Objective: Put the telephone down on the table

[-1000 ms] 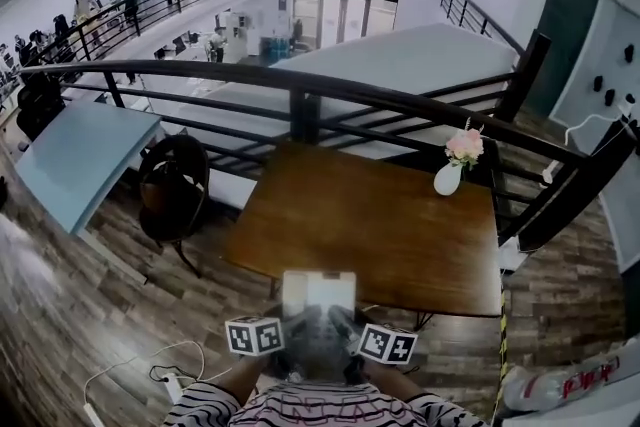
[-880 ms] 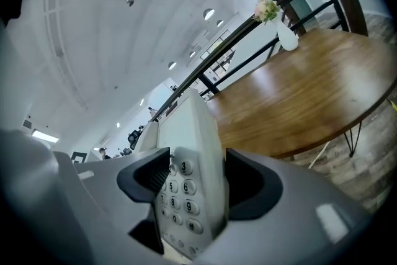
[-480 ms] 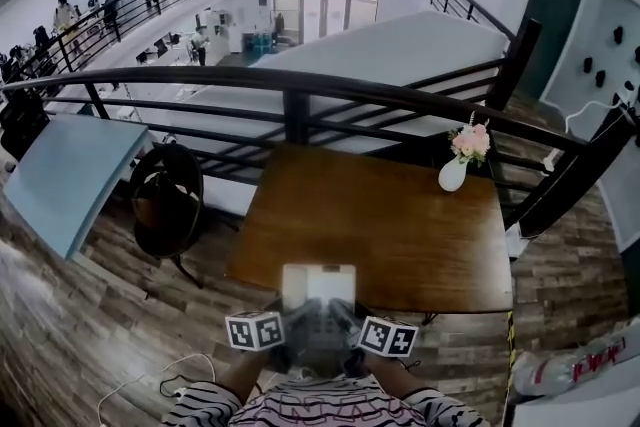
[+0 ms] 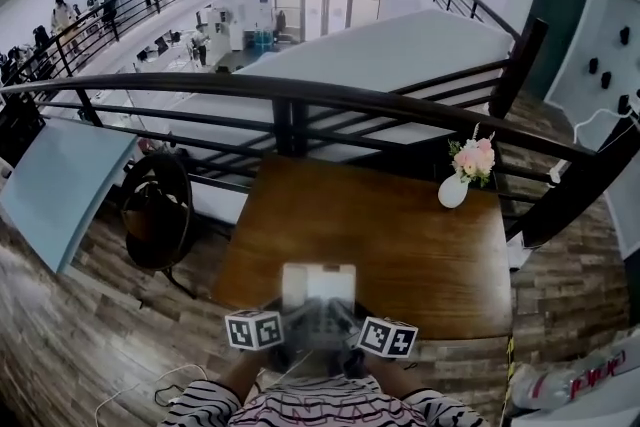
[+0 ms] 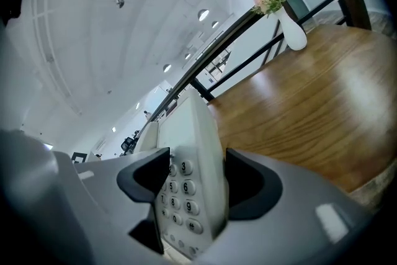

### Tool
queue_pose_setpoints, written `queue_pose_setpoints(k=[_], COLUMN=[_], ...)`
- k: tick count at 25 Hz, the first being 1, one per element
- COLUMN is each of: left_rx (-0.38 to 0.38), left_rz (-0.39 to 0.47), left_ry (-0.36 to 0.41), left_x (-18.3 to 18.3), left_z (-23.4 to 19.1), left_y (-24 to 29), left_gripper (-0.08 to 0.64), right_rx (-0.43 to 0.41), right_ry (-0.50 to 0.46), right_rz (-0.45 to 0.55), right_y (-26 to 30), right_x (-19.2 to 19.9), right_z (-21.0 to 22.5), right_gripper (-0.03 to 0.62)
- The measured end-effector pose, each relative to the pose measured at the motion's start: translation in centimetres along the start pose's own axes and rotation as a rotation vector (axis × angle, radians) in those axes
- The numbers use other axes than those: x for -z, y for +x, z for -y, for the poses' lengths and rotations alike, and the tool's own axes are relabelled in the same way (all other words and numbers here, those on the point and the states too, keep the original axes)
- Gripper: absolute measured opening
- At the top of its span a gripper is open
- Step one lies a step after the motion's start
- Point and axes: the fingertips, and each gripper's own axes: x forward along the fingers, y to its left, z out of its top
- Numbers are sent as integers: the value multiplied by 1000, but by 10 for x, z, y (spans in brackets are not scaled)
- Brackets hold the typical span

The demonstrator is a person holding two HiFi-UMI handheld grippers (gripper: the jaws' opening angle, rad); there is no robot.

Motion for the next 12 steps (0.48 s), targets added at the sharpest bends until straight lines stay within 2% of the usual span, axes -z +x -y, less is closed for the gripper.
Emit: queue_pose_setpoints(k=[12], left_rx=[19], left_rz=[-15], left_ry=[4], left_x=[-84], left_z=[-25], left_y=[143], left_gripper=[391], right_rx=[8], right_ry=[18], right_rz=[13], right_y=[80], right_x=[-121], right_z=[78], right_gripper=[270])
